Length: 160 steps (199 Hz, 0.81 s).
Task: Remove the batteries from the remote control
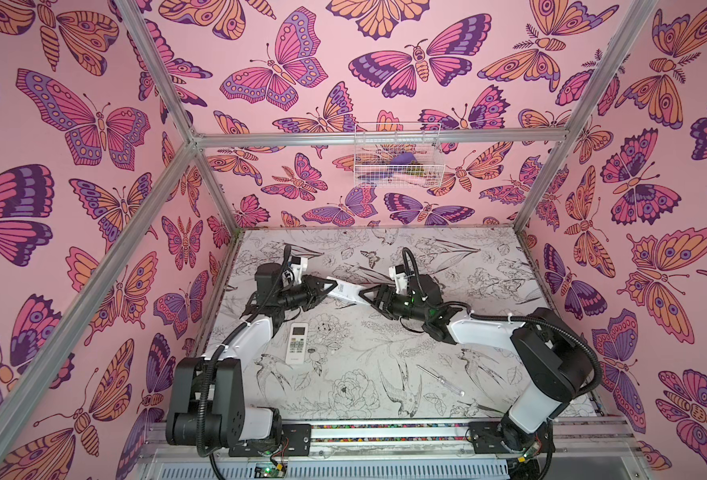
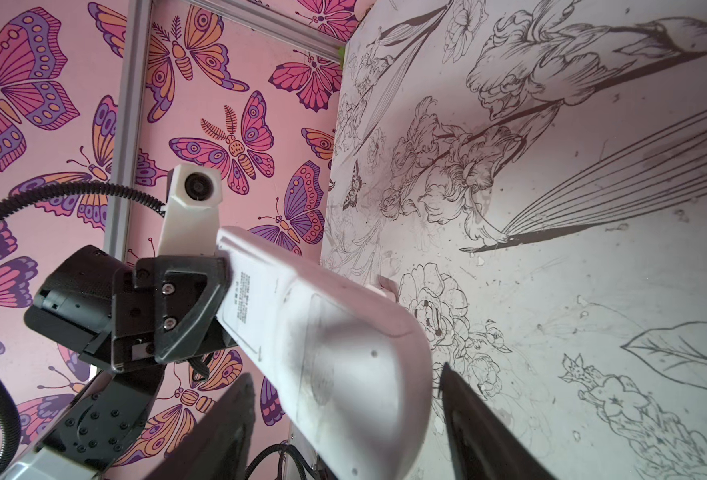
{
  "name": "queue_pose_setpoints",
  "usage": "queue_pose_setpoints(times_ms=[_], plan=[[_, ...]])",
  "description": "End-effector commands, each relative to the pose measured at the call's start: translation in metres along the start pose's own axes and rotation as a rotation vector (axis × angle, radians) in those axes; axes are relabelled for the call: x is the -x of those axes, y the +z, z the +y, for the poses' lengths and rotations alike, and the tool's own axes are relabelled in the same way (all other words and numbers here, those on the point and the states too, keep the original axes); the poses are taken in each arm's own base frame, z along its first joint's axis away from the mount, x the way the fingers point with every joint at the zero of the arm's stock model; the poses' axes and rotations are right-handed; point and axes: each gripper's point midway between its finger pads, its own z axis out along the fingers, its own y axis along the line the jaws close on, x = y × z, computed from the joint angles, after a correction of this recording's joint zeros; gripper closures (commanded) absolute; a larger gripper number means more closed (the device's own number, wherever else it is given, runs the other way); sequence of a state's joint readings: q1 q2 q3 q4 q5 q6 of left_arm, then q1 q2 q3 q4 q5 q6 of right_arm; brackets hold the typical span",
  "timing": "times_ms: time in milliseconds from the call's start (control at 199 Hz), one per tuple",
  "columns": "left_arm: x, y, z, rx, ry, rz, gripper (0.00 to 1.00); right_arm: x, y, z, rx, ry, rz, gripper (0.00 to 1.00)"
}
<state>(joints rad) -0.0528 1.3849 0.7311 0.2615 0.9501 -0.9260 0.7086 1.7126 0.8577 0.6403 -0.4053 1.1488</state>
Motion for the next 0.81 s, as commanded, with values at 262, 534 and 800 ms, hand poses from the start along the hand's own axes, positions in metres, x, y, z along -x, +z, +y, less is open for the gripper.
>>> queue_pose_setpoints(times_ms=[262,534,800], plan=[[-0.003,0.002,-0.009,-0.022,0.034,0.022,1.00,0.001,0.011,0.003,0.057,0.043,0.011,0.46],[-0.001,0.002,-0.012,-0.028,0.044,0.026,1.00,0.007,0.002,-0.005,0.027,0.043,-0.001,0.47],[0.001,0.001,-0.013,-0.030,0.047,0.025,1.00,0.007,0.002,-0.010,0.021,0.046,0.007,0.53]])
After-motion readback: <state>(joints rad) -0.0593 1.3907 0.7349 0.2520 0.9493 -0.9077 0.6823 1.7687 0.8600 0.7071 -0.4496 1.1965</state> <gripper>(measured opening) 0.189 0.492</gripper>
